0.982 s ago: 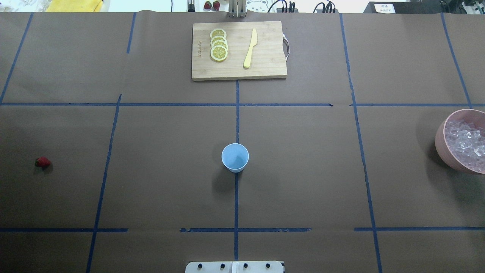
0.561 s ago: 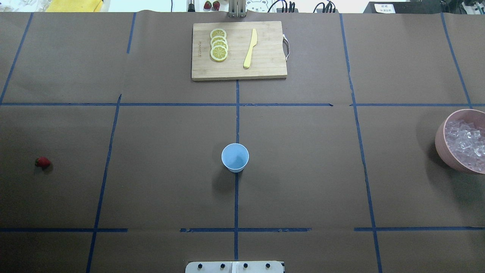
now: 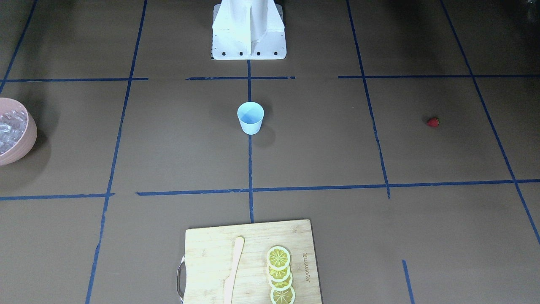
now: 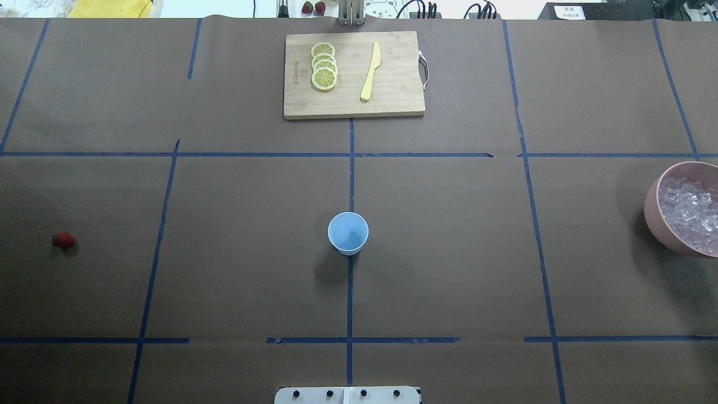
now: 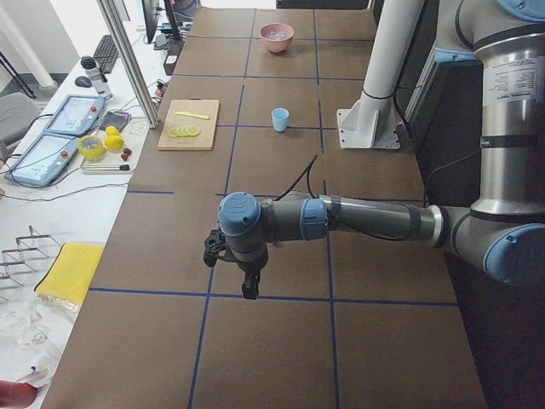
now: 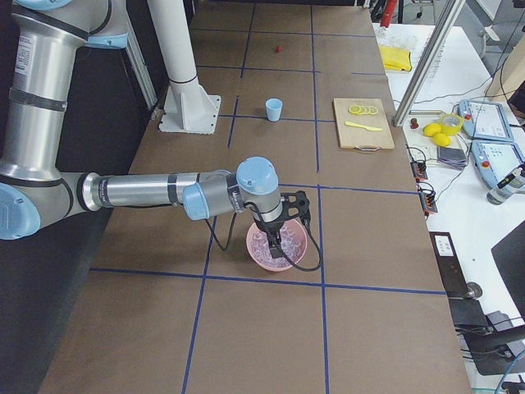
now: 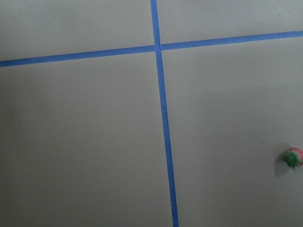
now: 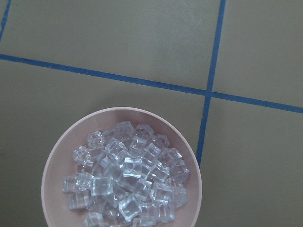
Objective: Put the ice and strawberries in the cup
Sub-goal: 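Lower the right gripper into the pink bowl of ice cubes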
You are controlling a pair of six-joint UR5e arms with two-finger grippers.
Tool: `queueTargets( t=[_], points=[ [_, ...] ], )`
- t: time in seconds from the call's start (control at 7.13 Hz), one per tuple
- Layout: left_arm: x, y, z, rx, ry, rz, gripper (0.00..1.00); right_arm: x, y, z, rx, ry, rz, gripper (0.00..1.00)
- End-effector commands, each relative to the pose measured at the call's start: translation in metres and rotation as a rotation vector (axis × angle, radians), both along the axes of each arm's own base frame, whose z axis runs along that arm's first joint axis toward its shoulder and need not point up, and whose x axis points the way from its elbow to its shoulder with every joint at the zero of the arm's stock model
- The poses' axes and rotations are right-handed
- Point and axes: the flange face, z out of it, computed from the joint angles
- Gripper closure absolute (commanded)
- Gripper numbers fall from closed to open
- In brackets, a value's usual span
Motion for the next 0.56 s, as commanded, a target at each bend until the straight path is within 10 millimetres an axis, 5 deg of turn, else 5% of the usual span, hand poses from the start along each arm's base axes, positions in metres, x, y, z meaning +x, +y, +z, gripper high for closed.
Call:
queueTargets(
  t=[0.0, 0.42],
  points=[
    [0.0, 0.0, 0.0, 0.0, 0.0, 0.0, 0.0, -0.033, -0.025, -0.001, -0.014, -0.013, -0.012, 0.0],
    [0.0, 0.0, 0.0, 0.001, 0.0, 0.0, 0.0, -0.076, -0.044, 0.007, -0.02, 0.003, 0.013, 0.0]
  ],
)
